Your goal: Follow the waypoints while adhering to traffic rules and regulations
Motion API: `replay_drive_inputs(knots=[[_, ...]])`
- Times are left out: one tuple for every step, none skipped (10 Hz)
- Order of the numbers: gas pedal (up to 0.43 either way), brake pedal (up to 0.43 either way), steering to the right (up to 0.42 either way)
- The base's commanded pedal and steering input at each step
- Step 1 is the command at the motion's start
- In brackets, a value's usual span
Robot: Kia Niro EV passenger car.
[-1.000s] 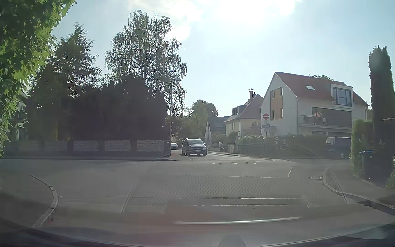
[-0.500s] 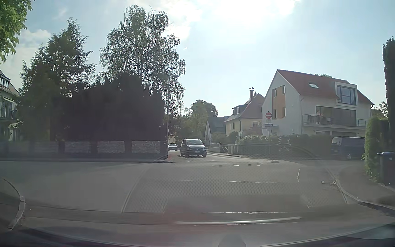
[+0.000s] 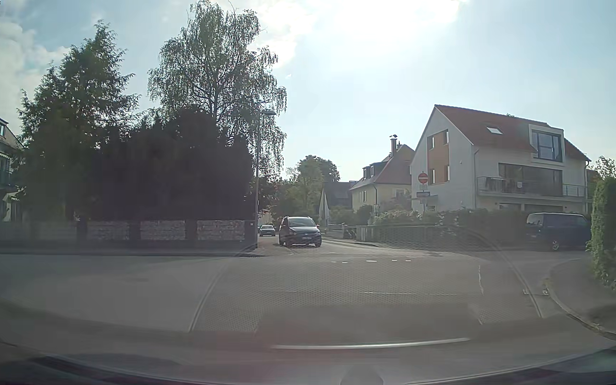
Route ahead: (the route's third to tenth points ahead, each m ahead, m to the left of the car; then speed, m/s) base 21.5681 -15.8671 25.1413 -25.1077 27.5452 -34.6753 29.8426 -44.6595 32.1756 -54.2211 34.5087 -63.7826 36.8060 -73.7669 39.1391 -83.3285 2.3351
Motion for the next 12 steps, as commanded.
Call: replay_drive_inputs(knots=[[0.0,0.171,0.003],[0.0,0.171,0.003],[0.0,0.177,0.003],[0.0,0.171,0.003],[0.0,0.171,0.003],[0.0,0.177,0.003],[0.0,0.177,0.003],[0.0,0.177,0.004],[0.0,0.177,0.004],[0.0,0.183,0.004],[0.0,0.177,0.005],[0.0,0.171,0.006]])
